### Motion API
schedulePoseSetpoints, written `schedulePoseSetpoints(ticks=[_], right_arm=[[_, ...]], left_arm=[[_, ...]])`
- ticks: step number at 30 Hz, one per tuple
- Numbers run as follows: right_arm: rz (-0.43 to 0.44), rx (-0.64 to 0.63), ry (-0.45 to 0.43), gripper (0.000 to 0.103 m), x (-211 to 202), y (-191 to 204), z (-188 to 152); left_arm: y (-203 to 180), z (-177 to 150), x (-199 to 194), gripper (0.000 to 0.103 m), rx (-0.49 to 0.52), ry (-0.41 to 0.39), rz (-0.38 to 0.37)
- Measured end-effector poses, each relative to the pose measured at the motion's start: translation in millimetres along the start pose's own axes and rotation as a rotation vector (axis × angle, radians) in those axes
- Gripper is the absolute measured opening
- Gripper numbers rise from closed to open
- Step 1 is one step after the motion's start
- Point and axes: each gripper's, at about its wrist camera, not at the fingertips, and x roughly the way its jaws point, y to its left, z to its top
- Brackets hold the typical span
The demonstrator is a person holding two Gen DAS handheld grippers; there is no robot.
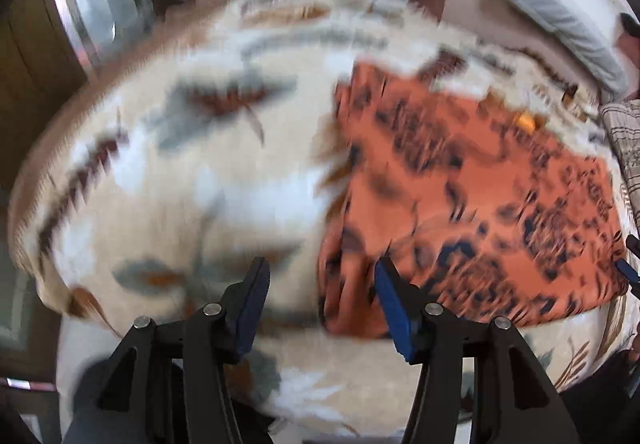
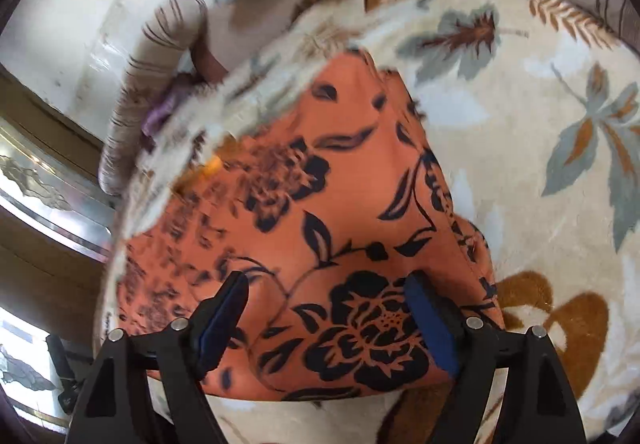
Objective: Fold small clothes
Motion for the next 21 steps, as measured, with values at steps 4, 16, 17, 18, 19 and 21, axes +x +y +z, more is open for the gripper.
schedulePoseSetpoints(ticks=[4, 16, 17, 18, 19, 21], right_arm=[[0.049, -0.035, -0.016, 0.083, -5.6, 17.1, 21.0], [0.121, 0.189, 0.027, 0.083, 60.6, -38.3, 108.5], [0.139, 0.235, 0.01, 0.083, 60.8, -49.0, 114.5], [0.148, 0.267, -0.001, 0.083, 59.8, -55.0, 118.3], [0.134, 0.288, -0.018, 0.084, 54.8, -55.5, 121.8], [0.192, 0.251, -0.042, 0.084, 46.3, -42.0, 124.8]], left_arm=[[-20.4, 48.6, 3.2, 0.057, 0.041, -0.035, -0.05], [1.2, 127.5, 105.9, 0.063, -0.053, 0.093, 0.062], [2.1, 128.0, 103.0, 0.063, -0.058, 0.085, 0.058], [1.7, 125.4, 98.7, 0.063, -0.053, 0.074, 0.062], [0.4, 123.8, 91.4, 0.063, -0.041, 0.049, 0.079], [-2.0, 118.4, 75.0, 0.063, -0.027, 0.004, 0.098]])
